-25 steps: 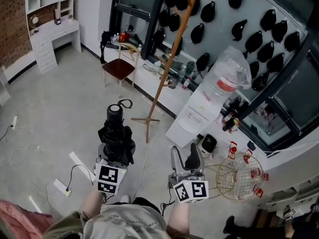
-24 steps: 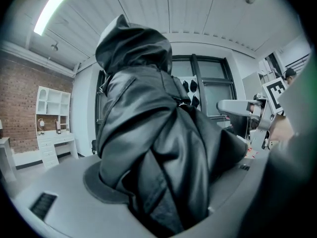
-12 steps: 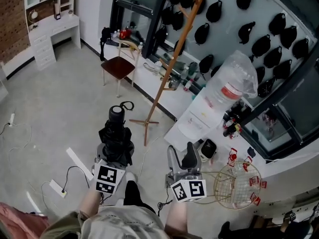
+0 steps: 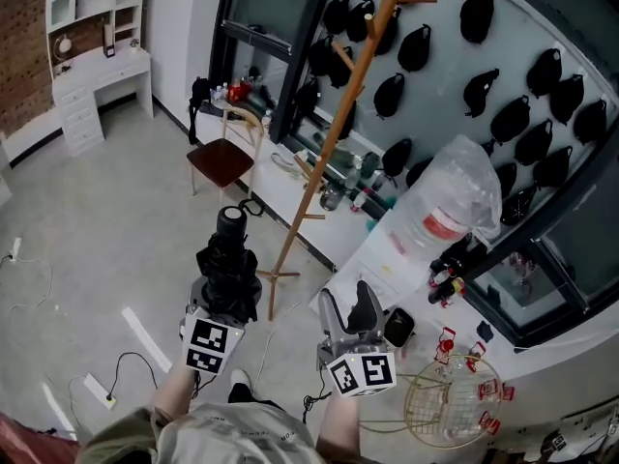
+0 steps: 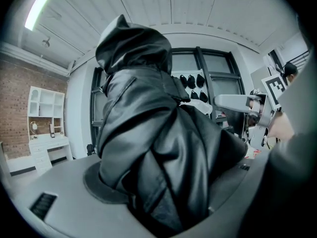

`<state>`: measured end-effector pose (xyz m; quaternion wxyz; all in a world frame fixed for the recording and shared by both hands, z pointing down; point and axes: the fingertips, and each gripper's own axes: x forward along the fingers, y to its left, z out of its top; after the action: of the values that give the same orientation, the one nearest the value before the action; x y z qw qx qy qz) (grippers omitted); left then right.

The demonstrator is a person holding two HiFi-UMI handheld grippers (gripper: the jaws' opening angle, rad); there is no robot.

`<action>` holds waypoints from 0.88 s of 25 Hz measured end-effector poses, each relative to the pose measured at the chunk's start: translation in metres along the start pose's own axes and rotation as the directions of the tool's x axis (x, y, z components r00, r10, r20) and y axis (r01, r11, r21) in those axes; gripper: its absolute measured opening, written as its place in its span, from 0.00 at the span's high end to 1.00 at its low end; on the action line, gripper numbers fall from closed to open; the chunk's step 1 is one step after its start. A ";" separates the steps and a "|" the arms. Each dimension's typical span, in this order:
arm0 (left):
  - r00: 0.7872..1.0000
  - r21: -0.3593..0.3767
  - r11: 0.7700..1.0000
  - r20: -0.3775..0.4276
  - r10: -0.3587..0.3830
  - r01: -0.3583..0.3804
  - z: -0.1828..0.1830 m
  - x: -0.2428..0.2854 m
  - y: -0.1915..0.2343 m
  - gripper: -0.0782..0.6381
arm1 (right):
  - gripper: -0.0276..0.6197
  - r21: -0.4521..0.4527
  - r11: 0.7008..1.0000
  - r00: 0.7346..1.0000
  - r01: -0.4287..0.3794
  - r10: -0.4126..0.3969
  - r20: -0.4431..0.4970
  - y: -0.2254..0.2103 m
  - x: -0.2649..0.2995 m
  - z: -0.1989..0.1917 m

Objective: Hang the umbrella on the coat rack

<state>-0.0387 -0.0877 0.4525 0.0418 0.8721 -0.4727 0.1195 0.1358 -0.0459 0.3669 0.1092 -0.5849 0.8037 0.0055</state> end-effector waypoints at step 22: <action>0.995 0.029 0.996 -0.057 -0.082 0.083 0.009 0.142 0.007 0.43 | 0.38 0.080 0.987 0.986 -0.140 0.146 -0.076 -0.059 0.107 -0.032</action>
<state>0.0319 -0.2087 0.4784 0.0460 0.8878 -0.4330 0.1493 0.1549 -0.1697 0.3855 0.0972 -0.5208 0.8471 -0.0405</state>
